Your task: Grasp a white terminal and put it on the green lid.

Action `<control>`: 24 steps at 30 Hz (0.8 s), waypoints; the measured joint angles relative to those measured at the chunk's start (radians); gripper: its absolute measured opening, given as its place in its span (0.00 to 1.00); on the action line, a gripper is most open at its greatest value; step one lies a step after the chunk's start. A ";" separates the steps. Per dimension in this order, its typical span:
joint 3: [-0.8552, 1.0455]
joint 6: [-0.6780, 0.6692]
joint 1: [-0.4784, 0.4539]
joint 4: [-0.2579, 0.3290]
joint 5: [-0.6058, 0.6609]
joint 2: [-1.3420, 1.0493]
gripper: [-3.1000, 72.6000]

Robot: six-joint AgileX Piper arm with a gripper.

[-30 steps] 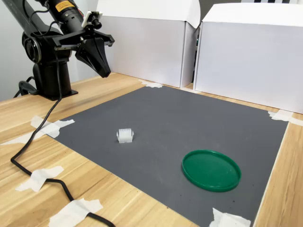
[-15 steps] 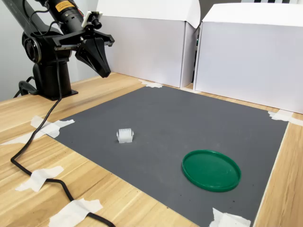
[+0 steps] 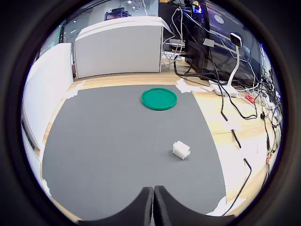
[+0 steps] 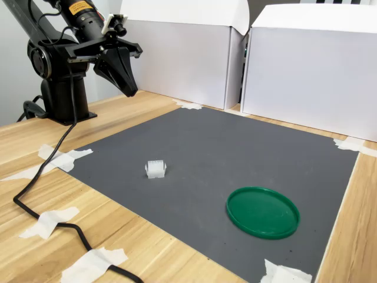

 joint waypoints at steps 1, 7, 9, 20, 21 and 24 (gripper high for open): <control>0.000 -0.003 0.000 0.000 0.001 0.000 0.02; -0.072 -0.008 0.000 0.000 0.093 0.000 0.02; -0.125 -0.008 0.000 0.000 0.145 0.005 0.02; -0.345 -0.008 0.000 0.004 0.307 0.185 0.02; -0.355 -0.008 0.000 0.007 0.309 0.201 0.02; -0.388 -0.008 0.000 0.020 0.312 0.253 0.02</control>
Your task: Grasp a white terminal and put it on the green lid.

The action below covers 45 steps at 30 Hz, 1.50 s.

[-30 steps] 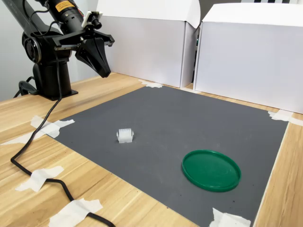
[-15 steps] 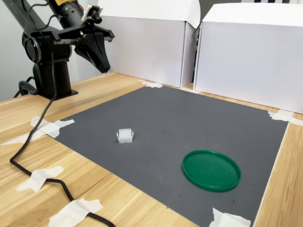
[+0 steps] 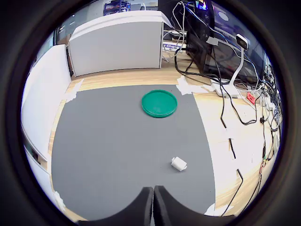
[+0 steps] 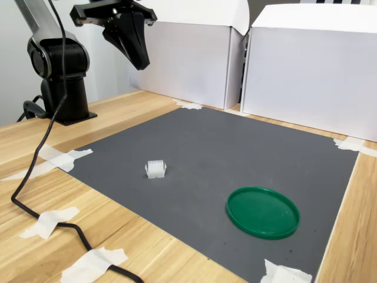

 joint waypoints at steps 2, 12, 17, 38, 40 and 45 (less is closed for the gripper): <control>-0.019 0.000 0.000 0.002 0.005 0.023 0.02; -0.118 -0.064 0.000 -0.046 0.173 0.124 0.02; -0.176 -0.203 0.000 -0.052 0.277 0.136 0.02; -0.284 -0.639 0.000 0.024 0.476 0.326 0.75; -0.305 -0.640 0.000 -0.002 0.488 0.350 0.85; -0.408 -0.642 0.000 -0.046 0.573 0.417 0.96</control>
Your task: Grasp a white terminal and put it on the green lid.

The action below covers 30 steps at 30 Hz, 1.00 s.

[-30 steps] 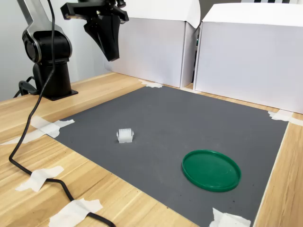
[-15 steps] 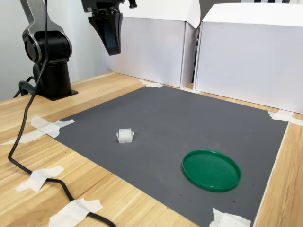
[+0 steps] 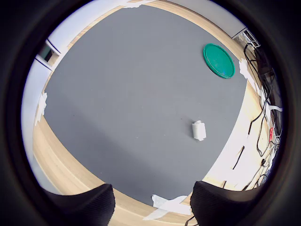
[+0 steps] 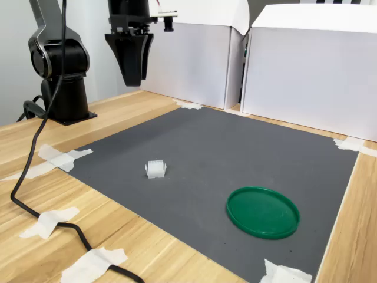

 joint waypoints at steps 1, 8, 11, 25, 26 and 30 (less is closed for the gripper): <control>-0.019 0.000 0.000 -0.002 0.017 0.011 0.97; -0.087 -0.033 0.000 -0.054 0.019 0.028 0.97; -0.087 -0.067 -0.022 -0.053 -0.011 0.029 0.97; -0.089 -0.332 -0.274 0.094 -0.136 0.168 0.97; -0.089 -0.336 -0.274 0.094 -0.150 0.186 0.97; -0.089 -0.358 -0.274 0.109 -0.188 0.250 0.97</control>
